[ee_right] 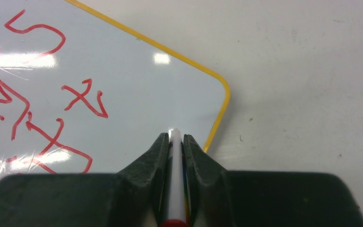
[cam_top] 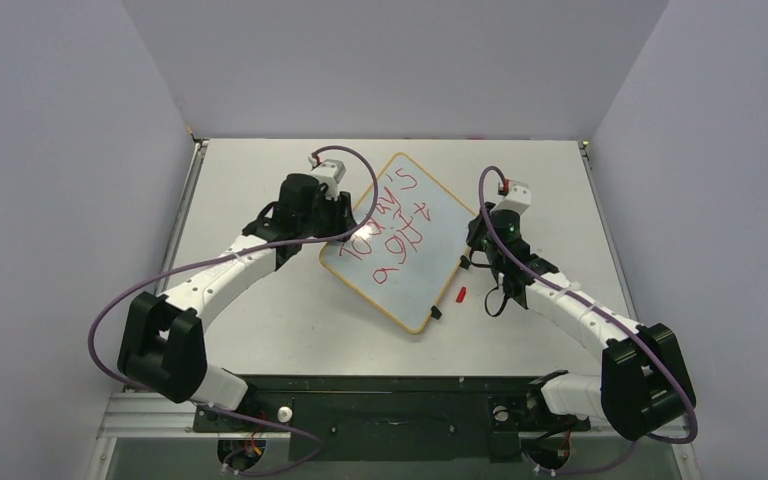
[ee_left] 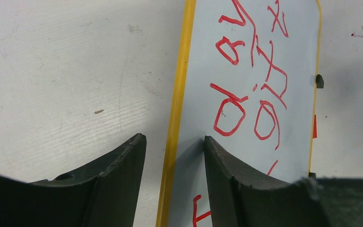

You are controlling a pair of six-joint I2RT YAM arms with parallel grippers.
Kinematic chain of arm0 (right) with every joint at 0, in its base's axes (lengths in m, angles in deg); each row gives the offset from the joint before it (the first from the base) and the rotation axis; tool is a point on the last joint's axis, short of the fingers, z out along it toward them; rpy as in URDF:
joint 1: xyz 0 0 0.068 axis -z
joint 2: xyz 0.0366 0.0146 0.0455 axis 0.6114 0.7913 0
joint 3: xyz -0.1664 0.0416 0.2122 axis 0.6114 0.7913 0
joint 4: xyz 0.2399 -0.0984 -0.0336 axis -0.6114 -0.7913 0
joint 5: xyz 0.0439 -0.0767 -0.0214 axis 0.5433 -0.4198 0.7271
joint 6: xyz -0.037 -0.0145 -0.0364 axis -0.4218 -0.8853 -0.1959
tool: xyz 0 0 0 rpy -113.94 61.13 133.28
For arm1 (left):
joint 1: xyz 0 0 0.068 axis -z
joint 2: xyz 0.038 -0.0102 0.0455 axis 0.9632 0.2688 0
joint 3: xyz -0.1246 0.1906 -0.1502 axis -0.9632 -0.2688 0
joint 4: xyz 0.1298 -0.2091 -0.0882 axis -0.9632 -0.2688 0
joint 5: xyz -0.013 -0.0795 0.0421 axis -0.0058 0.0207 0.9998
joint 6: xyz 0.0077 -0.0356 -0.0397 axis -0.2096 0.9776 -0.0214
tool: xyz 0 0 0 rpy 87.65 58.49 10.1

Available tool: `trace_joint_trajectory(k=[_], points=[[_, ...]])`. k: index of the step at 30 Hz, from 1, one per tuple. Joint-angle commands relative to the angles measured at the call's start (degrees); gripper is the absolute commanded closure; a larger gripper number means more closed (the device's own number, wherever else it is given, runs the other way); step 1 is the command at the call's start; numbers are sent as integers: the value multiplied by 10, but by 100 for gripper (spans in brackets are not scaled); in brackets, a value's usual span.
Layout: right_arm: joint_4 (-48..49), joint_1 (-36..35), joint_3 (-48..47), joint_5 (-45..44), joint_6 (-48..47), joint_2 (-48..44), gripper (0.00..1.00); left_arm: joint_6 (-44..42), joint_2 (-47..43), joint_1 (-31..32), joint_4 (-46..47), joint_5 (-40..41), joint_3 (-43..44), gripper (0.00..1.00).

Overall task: Write a sentence on the whiteboard
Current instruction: Write a sentence on the whiteboard, then close the whiteboard marker at the center of the board.

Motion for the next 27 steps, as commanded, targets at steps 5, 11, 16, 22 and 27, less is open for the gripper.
trace_joint_trajectory(k=[5, 11, 16, 22, 27], points=[[19, 3, -2, 3, 5, -20, 100, -11, -32, 7, -10, 10, 10, 54], [14, 3, -4, 4, 5, -29, 100, -7, -55, 15, -24, -15, 29, 53], [5, 4, -7, 11, 9, -44, 100, -5, -86, 22, -38, -25, 38, 51], [-11, 3, -8, 15, 13, -80, 100, -3, -137, 36, -59, -14, 38, 51], [-28, 2, -5, 20, 16, -108, 100, -5, -167, 57, -82, 3, 35, 51]])
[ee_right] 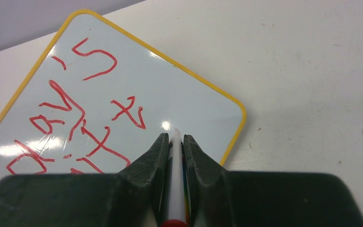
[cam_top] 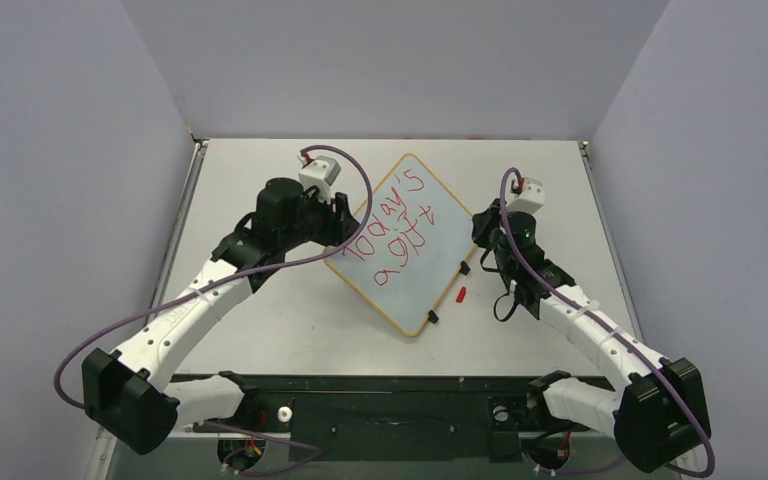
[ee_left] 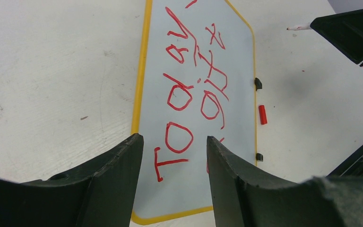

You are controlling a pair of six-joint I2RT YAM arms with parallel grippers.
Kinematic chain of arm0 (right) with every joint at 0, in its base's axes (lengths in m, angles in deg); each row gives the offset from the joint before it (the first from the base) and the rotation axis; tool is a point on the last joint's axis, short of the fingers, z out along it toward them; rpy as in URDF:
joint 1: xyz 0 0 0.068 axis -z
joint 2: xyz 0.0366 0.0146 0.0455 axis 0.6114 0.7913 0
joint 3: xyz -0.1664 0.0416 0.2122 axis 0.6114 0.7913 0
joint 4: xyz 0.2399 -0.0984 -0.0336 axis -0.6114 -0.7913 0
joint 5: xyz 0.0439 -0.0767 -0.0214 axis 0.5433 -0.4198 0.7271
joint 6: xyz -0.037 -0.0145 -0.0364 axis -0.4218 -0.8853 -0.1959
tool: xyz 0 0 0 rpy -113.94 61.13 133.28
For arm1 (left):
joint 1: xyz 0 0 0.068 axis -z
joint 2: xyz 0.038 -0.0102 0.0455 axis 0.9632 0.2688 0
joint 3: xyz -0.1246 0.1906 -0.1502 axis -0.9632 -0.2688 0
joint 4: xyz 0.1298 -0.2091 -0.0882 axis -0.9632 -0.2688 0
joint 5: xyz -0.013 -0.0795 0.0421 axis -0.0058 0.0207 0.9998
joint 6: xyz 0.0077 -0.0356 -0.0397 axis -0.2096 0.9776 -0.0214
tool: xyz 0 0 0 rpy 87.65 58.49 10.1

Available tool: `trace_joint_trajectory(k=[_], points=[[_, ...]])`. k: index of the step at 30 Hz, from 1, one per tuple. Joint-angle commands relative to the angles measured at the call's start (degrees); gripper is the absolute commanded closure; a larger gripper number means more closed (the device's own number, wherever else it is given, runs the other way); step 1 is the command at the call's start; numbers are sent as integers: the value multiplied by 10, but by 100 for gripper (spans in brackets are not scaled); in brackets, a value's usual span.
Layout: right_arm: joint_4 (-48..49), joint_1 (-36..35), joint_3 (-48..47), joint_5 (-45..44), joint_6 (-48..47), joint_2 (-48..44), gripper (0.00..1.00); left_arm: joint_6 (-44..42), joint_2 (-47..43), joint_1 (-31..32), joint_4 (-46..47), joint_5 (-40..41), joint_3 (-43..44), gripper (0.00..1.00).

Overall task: Write a sentence on the whiteboard
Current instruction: Close the whiteboard marker at the center of the board.

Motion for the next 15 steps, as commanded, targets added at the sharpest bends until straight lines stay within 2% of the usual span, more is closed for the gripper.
trace_joint_trajectory(k=[1, 15], points=[[-8, 3, -4, 8, 10, -41, 100, -5, -38, 20, -22, 14, 22, 51], [-42, 3, 14, 1, 9, -110, 100, 1, -80, 91, -47, 45, 14, 51]])
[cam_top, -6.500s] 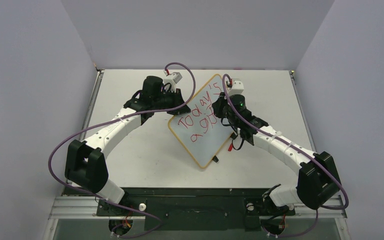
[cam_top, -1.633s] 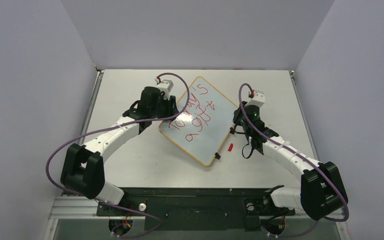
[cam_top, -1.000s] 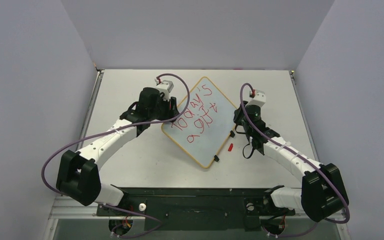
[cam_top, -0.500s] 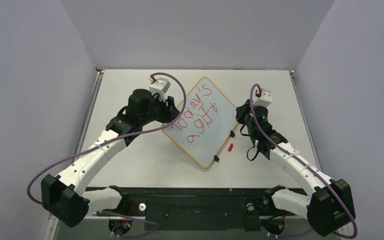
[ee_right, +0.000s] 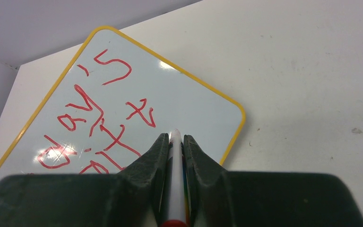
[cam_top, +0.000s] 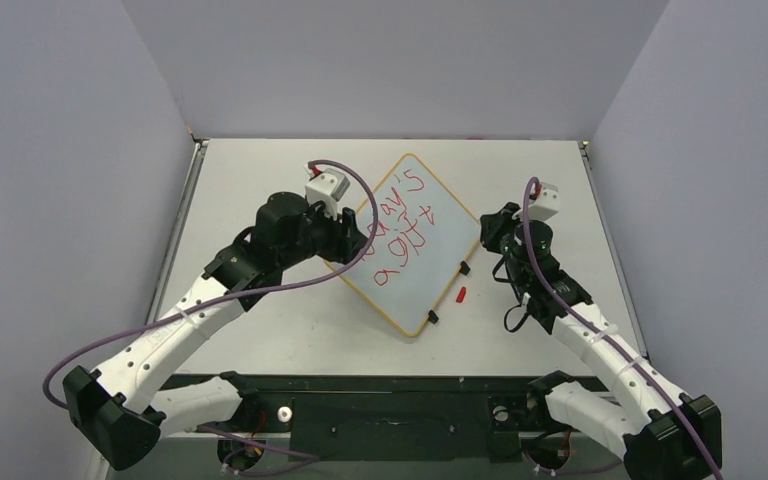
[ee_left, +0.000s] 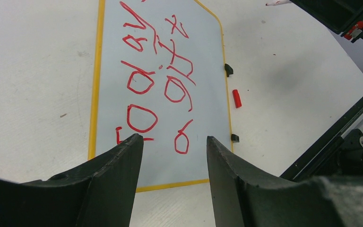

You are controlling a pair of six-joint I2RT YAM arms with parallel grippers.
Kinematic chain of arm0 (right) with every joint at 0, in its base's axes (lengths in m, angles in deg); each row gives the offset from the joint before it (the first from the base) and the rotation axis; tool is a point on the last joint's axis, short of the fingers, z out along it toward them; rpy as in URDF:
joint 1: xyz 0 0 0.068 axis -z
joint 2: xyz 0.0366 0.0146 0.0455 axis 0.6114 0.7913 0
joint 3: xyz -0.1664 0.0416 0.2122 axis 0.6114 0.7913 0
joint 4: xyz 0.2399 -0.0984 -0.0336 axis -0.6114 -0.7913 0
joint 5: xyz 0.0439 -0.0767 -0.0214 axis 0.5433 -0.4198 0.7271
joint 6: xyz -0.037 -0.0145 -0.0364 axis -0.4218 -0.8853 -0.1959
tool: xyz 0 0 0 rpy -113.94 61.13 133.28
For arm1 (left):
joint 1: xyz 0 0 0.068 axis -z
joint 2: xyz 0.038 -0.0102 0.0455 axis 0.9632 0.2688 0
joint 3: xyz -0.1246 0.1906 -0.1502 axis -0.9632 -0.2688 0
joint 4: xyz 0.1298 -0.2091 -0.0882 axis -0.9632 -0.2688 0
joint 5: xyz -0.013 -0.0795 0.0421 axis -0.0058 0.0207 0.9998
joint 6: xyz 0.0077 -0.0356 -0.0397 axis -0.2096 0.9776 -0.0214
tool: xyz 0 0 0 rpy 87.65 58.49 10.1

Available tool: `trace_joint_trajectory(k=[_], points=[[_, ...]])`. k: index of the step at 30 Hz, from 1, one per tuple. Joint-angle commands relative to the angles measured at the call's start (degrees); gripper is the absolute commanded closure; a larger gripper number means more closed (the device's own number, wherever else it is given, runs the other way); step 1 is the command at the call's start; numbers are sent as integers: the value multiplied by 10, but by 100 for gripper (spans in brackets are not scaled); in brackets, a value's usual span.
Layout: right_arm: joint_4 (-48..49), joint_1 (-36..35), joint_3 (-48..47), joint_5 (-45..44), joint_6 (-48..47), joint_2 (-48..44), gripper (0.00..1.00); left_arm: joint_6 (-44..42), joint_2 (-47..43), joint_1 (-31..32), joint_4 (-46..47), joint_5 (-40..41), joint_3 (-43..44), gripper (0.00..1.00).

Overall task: Write a sentence on the whiteboard
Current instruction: Close the whiteboard marker at the center of the board.

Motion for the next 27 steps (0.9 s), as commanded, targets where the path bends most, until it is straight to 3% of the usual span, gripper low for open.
trace_joint_trajectory(k=[1, 14, 27], points=[[-6, 2, 5, -3, 1, -20, 100, 0, -15, 22, -1, 16, 13, 51], [-71, 6, -55, -76, -14, -29, 100, 16, 44, 111, 50, 31, -8, 52], [-105, 22, -55, -122, -13, -28, 100, 86, 235, 234, 129, 83, 45, 57]])
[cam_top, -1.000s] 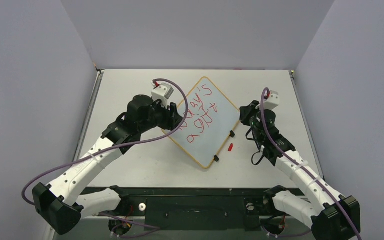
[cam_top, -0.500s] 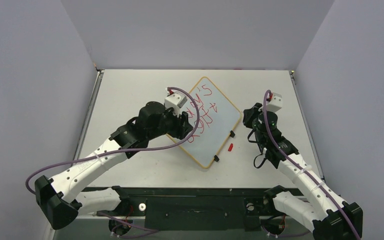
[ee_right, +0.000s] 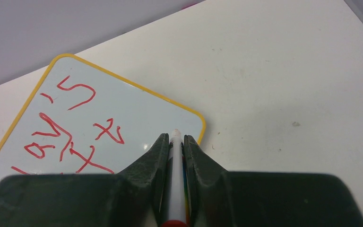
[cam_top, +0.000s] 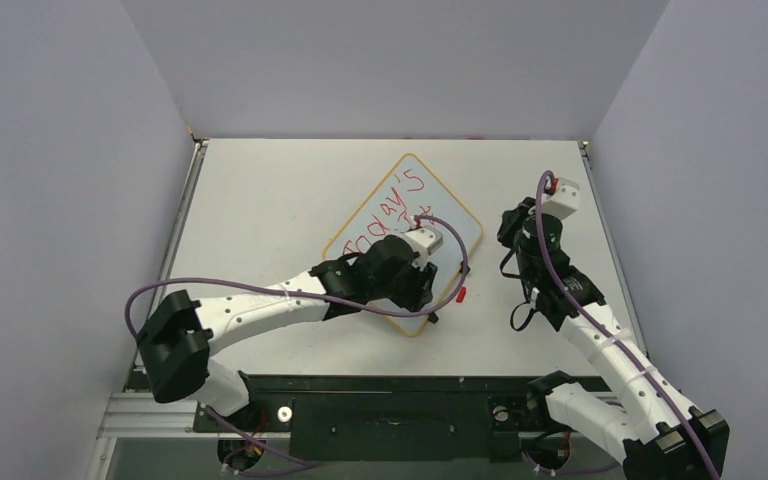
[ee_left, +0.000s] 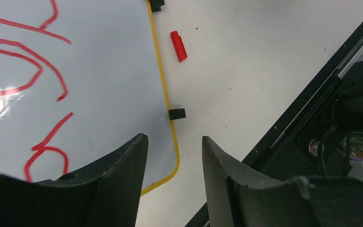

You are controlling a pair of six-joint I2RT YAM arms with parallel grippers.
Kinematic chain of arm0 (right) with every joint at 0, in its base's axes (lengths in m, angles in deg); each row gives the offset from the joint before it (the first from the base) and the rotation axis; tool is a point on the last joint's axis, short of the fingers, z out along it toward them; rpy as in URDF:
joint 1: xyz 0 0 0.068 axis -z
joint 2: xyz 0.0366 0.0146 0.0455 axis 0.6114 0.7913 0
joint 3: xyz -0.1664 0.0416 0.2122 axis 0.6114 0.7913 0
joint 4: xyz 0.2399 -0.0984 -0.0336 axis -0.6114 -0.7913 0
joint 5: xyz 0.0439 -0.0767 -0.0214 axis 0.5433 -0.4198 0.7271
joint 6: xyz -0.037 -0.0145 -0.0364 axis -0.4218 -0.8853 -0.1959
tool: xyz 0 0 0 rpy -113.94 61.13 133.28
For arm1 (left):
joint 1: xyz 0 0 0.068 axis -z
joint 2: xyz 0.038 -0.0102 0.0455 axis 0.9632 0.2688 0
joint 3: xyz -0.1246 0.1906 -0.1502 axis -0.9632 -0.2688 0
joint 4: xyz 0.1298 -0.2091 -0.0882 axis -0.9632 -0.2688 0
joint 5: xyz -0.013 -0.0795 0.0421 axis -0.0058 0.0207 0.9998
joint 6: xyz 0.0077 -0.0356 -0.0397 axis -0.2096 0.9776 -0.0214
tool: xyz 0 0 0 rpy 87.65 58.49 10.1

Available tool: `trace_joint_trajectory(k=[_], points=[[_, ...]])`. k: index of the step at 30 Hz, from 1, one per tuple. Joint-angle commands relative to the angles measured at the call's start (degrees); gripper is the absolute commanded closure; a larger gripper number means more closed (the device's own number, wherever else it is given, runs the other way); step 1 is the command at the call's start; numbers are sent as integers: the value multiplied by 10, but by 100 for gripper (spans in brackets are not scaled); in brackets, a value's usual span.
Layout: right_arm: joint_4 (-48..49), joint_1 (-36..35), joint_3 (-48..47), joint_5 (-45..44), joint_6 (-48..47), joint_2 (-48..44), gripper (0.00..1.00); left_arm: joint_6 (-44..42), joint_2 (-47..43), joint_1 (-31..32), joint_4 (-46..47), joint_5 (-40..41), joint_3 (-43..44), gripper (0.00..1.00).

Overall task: Write a sentence on the whiteboard
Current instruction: Close the whiteboard marker at the center of the board.

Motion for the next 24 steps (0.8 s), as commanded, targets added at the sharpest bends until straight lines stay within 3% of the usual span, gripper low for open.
trace_joint_trajectory(k=[1, 14, 24], points=[[-15, 12, -4, -45, -2, -10, 100, 35, 64, 34, 68, 23, 52, 57], [-47, 43, -2, -65, 0, -39, 100, 29, 239, 54, 78, 30, 164, 62], [-55, 63, 3, -52, -3, -62, 100, 22, 315, 59, 51, 49, 229, 64]])
